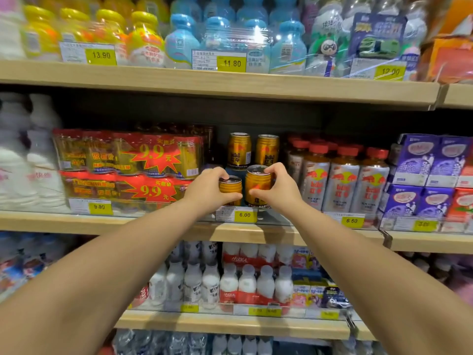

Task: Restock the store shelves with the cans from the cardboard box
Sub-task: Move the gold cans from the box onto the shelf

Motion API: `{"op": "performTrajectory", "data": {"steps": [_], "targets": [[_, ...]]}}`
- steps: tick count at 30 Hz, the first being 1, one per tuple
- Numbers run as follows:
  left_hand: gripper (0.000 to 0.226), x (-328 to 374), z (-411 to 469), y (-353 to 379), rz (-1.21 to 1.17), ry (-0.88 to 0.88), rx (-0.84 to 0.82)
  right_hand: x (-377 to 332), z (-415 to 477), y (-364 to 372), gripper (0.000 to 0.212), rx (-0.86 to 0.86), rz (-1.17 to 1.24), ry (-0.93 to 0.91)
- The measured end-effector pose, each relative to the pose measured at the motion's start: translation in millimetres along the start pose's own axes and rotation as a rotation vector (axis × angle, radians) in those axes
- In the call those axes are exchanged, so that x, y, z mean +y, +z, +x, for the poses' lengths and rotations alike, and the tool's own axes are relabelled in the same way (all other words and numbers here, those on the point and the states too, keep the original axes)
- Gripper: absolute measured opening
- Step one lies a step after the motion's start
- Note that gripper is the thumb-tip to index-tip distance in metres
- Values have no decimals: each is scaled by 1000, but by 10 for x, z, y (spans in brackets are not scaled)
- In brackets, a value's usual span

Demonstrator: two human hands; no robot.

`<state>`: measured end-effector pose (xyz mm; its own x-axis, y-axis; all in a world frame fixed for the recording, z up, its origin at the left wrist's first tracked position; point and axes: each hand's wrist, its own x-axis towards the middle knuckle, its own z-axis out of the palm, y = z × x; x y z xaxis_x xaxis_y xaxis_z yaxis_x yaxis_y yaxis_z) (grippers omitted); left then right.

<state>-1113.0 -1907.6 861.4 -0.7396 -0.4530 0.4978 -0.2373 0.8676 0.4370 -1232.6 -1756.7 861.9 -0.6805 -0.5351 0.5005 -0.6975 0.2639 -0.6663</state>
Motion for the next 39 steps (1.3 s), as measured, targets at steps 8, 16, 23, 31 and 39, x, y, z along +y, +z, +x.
{"op": "performTrajectory", "data": {"steps": [8,16,23,31,39], "targets": [[36,13,-161,-8,98,130,136,41,89,-25,51,-281,-108,73],[37,62,-181,-19,115,119,112,63,-14,-54,42,-213,-240,24],[14,-12,-896,356,-255,123,379,107,-727,299,20,255,-77,-278],[14,-733,-2445,1708,-428,-547,29,1013,-2174,1216,12,-148,64,-127],[19,-1688,-4306,2850,-216,-887,-335,2165,-3712,2013,26,-443,206,476]]}}
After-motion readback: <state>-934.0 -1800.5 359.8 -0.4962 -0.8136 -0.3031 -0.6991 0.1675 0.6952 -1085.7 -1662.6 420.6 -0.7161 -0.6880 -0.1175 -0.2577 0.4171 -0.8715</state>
